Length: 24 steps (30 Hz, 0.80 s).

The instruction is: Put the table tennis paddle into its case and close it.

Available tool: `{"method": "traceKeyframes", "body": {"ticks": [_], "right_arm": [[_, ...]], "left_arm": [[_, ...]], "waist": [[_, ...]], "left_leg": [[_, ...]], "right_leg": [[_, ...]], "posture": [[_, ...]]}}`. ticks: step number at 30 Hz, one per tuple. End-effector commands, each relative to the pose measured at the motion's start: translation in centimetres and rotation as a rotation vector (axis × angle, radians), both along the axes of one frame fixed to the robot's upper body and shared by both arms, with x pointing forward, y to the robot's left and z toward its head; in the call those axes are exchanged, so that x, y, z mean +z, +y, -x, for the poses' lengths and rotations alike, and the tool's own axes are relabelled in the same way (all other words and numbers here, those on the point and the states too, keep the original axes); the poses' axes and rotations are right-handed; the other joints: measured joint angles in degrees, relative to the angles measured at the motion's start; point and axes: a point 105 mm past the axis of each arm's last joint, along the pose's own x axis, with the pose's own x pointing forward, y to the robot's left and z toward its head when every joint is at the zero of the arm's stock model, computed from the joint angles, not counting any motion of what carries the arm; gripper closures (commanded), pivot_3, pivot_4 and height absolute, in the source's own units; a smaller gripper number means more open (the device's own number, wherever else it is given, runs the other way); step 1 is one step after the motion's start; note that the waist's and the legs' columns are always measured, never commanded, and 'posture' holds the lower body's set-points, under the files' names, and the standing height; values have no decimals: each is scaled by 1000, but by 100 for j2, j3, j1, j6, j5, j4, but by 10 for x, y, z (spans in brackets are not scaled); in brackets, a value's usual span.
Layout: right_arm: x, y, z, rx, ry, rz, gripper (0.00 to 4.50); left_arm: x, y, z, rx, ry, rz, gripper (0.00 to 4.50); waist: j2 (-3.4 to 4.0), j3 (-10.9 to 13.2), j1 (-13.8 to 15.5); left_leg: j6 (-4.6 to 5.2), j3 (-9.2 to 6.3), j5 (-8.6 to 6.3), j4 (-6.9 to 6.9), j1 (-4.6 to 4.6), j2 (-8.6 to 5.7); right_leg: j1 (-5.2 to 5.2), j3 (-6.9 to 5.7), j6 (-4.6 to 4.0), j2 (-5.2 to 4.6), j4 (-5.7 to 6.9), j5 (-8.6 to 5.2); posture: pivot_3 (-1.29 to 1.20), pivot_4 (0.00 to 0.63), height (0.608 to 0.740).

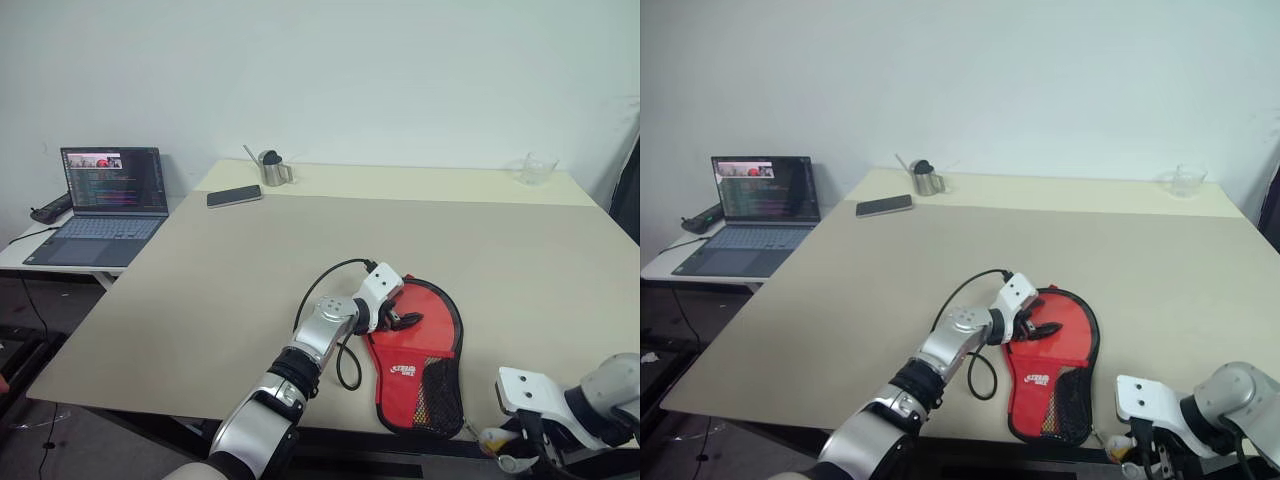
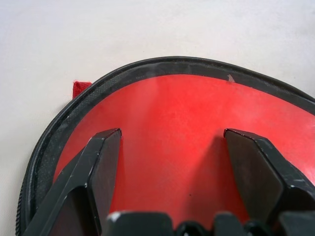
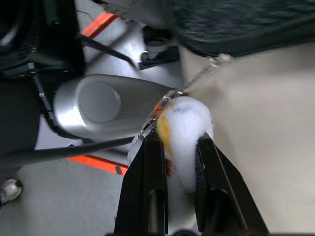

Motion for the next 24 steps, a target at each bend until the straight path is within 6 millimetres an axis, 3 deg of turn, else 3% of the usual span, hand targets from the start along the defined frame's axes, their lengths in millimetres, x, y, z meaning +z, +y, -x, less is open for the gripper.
{"method": "traceKeyframes", "body": {"ticks": [1,4,12,24], "right_arm": [[-1,12,21,69,90,-24,4223],[0,20,25,85,94,-20,4224],[6,9,1,88,-36,60,4224],[9,-9,-22,65,-99,89,67]], "left_arm": [[-44,15,10,23,119,-116,871],[-44,15,9,25,120,-118,871],[-43,16,8,31,116,-117,871],[-41,19,6,44,112,-106,871]], "waist": [[1,-1,-1],[1,-1,-1],[1,0,-4],[0,0,-19]], "left_leg": [[0,1,0,0,0,0],[0,0,0,0,0,0],[0,1,0,1,1,0],[1,4,-1,1,3,1]], "right_leg": [[0,0,0,0,0,0],[0,0,0,0,0,0],[0,0,1,0,0,-1],[0,0,1,1,0,-1]], "posture": [[0,150,740],[0,150,740],[0,150,740],[0,150,740]]}}
